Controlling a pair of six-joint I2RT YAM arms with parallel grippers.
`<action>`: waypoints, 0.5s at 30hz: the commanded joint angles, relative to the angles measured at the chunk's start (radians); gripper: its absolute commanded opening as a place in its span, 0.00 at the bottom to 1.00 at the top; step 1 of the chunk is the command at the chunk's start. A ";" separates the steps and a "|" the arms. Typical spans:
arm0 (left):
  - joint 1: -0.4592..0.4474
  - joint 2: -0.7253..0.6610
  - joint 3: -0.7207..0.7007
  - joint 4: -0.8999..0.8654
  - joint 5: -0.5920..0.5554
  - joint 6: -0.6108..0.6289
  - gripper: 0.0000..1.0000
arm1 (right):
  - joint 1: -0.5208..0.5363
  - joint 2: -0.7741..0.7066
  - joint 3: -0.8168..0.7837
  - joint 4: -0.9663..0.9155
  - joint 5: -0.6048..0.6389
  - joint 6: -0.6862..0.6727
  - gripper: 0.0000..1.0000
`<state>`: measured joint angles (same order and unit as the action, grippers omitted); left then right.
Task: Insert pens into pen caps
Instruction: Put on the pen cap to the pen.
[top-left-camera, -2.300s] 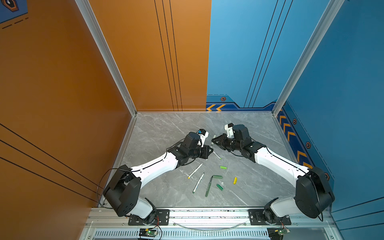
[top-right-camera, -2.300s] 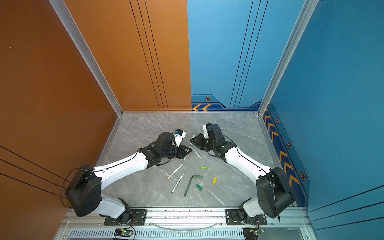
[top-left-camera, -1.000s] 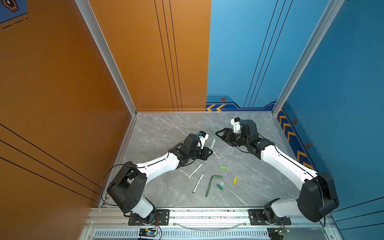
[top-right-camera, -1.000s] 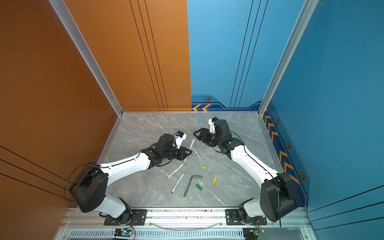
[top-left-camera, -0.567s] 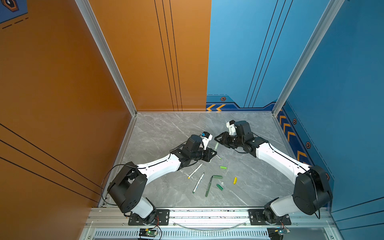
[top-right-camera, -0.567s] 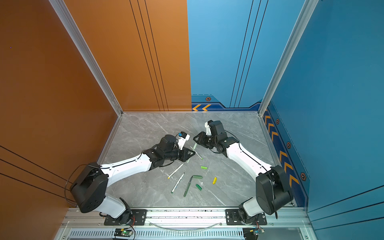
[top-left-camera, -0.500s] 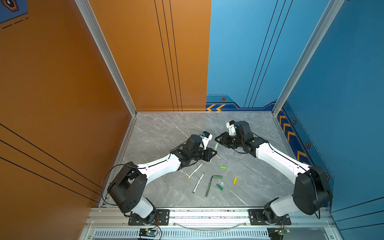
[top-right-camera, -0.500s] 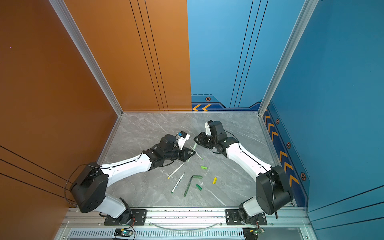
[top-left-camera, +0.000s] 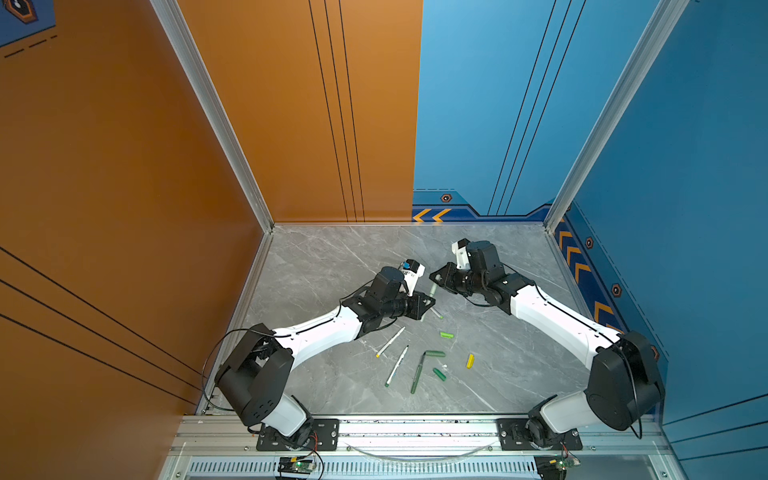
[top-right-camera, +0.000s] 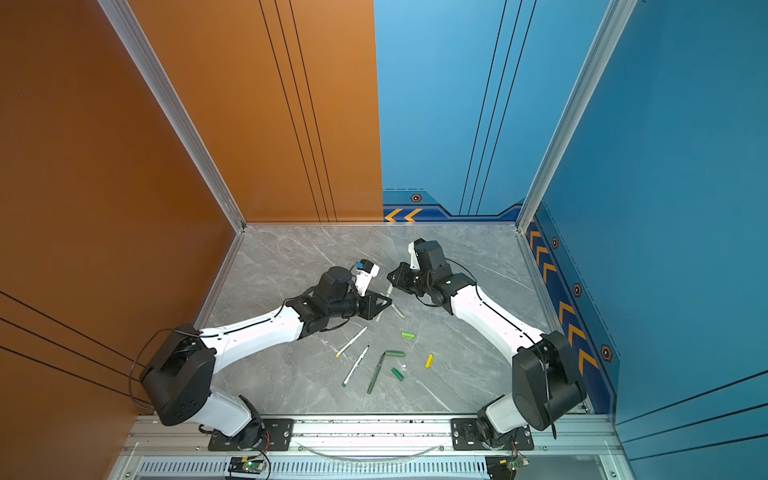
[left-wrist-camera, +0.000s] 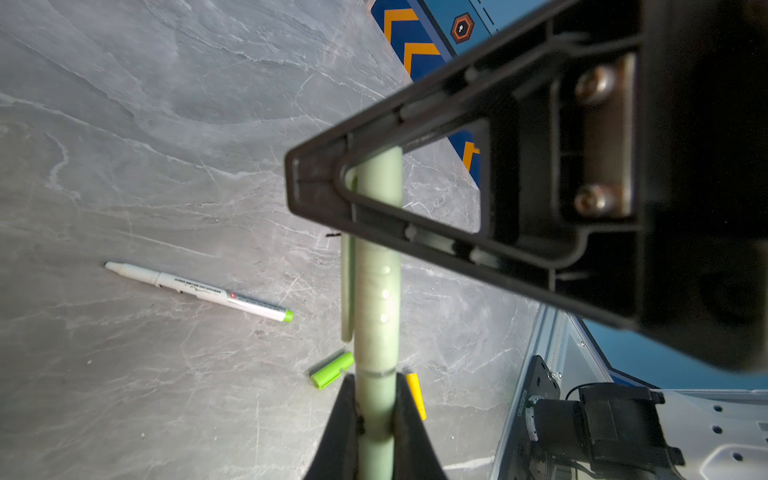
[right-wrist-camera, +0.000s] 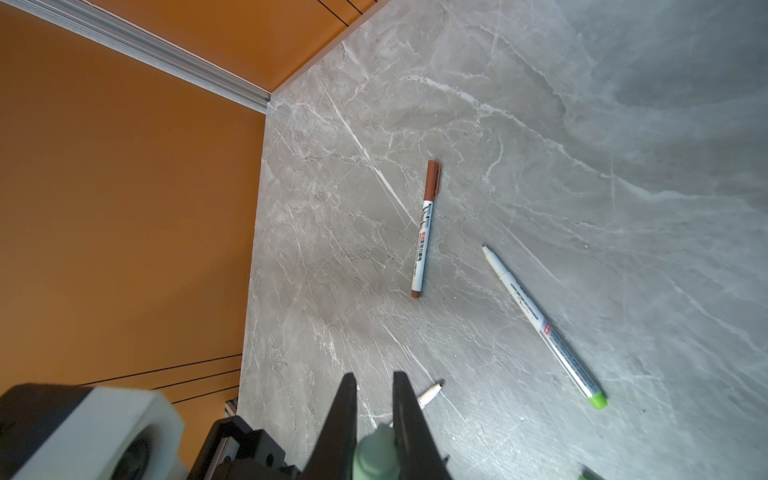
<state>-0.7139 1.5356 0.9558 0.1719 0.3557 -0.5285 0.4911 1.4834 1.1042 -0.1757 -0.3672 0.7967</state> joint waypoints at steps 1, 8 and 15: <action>0.029 -0.011 0.090 0.148 -0.061 0.008 0.00 | 0.053 0.008 -0.006 -0.078 -0.038 -0.013 0.00; 0.057 -0.002 0.143 0.221 -0.112 0.041 0.00 | 0.138 0.030 -0.077 -0.039 -0.032 0.042 0.00; 0.067 0.004 0.158 0.328 -0.179 0.131 0.00 | 0.178 0.043 -0.123 0.022 -0.036 0.095 0.00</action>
<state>-0.6834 1.5436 0.9932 0.1398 0.3065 -0.4629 0.5636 1.4910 1.0462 0.0116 -0.2001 0.8551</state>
